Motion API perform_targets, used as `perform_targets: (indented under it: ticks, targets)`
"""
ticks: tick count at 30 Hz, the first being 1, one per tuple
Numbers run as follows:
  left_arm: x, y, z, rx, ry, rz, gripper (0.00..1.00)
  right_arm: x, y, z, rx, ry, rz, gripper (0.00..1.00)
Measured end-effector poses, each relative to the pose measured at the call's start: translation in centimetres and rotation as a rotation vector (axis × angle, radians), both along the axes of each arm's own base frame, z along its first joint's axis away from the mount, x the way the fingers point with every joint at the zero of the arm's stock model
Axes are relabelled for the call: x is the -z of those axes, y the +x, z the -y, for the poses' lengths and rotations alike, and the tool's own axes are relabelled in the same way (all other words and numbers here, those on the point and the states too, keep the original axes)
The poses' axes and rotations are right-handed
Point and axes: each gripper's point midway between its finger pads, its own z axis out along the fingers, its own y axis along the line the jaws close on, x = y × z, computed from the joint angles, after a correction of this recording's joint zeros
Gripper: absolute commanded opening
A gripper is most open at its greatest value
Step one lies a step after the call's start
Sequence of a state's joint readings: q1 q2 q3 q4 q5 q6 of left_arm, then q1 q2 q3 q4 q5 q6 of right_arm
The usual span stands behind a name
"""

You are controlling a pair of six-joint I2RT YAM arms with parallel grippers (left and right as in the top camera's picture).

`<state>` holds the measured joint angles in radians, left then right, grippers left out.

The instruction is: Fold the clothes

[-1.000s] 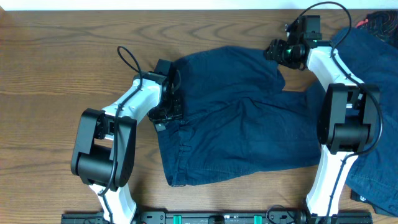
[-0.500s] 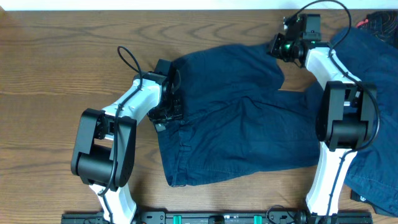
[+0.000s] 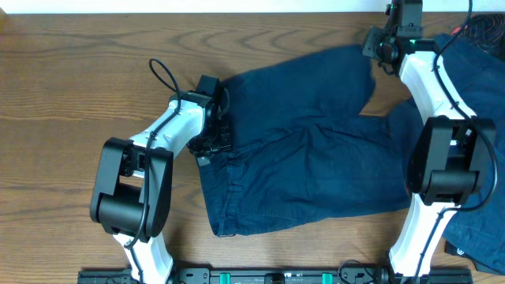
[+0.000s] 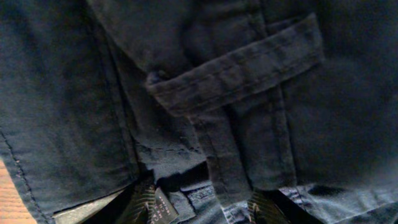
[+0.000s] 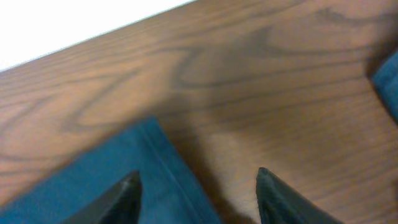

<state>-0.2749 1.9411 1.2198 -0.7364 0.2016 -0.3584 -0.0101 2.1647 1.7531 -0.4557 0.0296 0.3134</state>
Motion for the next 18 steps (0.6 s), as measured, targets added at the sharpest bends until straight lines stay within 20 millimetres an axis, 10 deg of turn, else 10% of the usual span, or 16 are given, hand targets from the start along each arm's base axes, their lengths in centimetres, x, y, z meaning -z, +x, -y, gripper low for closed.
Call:
perform_targets:
  ticks: [7,18]
  targets:
    - [0.0,0.0,-0.1,-0.002,0.0,-0.002,0.5,1.6,-2.5,0.6,-0.029,-0.064,-0.127,0.71]
    - [-4.4,-0.6,-2.6,-0.047,0.006,0.016,0.59,-3.0,-15.5,-0.8,-0.131,-0.015,-0.492,0.71]
